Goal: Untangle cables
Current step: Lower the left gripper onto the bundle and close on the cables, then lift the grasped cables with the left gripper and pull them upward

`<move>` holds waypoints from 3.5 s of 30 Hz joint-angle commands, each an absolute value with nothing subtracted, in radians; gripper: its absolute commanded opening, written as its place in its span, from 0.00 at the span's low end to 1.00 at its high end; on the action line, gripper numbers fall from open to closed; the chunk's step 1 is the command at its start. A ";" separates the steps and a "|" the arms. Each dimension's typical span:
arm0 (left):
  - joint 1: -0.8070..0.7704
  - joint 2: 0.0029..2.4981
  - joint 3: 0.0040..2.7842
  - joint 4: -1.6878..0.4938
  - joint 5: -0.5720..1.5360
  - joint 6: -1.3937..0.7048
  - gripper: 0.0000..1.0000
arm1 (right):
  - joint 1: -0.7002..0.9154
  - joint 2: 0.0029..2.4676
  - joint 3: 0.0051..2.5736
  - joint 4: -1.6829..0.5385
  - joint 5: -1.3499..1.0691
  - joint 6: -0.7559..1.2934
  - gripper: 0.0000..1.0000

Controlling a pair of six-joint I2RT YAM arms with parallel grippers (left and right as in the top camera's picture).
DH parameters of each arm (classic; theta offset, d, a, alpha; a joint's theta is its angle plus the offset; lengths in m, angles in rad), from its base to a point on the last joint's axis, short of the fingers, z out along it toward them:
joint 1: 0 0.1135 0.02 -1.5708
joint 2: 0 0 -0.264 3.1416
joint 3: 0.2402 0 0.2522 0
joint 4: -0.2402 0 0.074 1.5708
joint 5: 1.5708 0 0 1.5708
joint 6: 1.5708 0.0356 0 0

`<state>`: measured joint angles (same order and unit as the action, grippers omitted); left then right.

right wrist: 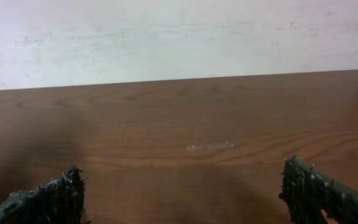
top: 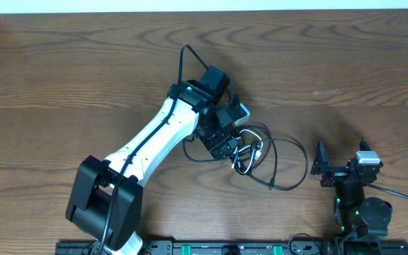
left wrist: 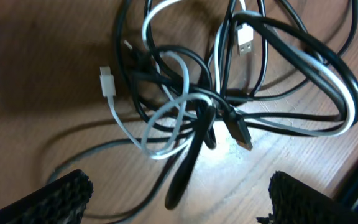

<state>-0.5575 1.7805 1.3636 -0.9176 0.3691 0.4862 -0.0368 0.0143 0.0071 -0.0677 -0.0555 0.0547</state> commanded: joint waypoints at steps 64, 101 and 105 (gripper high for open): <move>-0.558 1.777 1.276 -0.764 0.260 0.393 0.08 | -0.032 0.006 0.006 -0.072 -0.051 0.039 0.99; -0.558 1.432 1.285 -0.257 -0.012 0.007 0.08 | -0.032 0.006 0.006 -0.072 -0.051 0.039 0.99; -0.558 1.432 1.285 -0.212 -0.012 -0.044 0.08 | -0.032 0.006 0.006 -0.072 -0.051 0.039 0.99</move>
